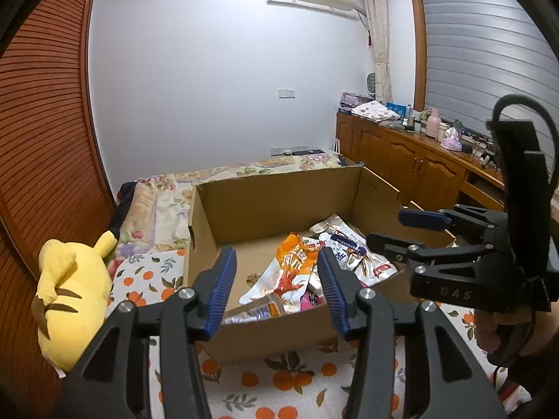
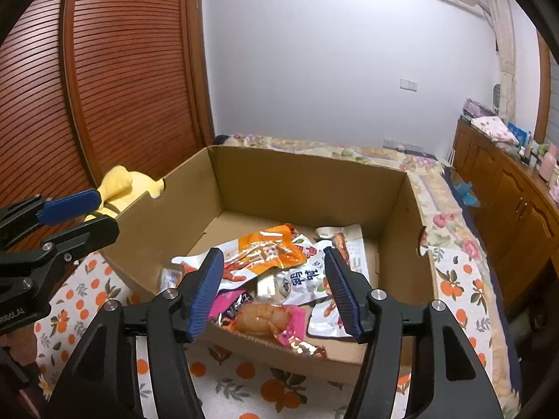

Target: Organize snacks

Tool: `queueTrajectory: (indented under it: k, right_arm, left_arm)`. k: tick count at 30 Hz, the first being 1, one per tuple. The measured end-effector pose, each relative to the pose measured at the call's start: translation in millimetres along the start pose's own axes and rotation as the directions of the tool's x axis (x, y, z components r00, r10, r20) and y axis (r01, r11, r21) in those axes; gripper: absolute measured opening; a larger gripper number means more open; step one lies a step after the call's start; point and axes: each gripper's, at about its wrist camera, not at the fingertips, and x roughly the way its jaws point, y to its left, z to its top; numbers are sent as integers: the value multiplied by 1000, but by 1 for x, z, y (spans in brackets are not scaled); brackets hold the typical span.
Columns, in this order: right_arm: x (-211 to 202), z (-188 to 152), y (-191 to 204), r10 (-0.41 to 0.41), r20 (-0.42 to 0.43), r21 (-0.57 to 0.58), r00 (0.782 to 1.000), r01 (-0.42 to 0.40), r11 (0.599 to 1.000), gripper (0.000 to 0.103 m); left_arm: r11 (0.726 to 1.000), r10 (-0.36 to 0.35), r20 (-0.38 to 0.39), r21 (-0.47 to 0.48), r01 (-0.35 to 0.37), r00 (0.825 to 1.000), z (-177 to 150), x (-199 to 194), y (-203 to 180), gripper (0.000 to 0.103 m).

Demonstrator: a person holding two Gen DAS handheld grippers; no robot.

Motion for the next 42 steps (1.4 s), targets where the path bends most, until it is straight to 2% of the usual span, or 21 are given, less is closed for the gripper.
queueTrajectory:
  k: [5,6,10,11,12,17,22,34,42]
  right_arm:
    - [-33,-10,3,3,42,13,999,-3,1000,63]
    - [-38,-12,4,5,48,13,999,-5,1000,63]
    - [-63,-21,9,3,79,20,997,-4,1000,68]
    - [-68,-23,10,-4,85,21,996,2,1000,70]
    - [-74,-26,11,-8,92,23,996,6,1000,71]
    - [-93,-35,12,-26,121,36,992,22,999,80]
    - [-105,-46,14,-64,132,45,989,59,997,83]
    - [-128,-62,18,-166,173,70,971,156,985,84]
    - [-138,-69,17,-181,178,79,967,169,982,84]
  left_arm:
    - [1000,15,4,-10,-15,1000,-7,-18,-7,50]
    - [1000,19,3,-11,-19,1000,-7,-22,-8,54]
    - [1000,23,7,-10,-23,1000,-13,-36,-15,59]
    - [1000,23,11,-13,-23,1000,-15,-39,-17,64]
    - [1000,24,19,-17,-24,1000,-15,-43,-18,74]
    - [999,46,79,-28,-44,996,-17,-65,-21,86]
    - [997,76,112,-24,-73,991,-21,-82,-26,94]
    - [989,142,152,-61,-134,978,-43,-109,-35,95]
    - [988,144,122,-80,-135,982,-57,-108,-33,95]
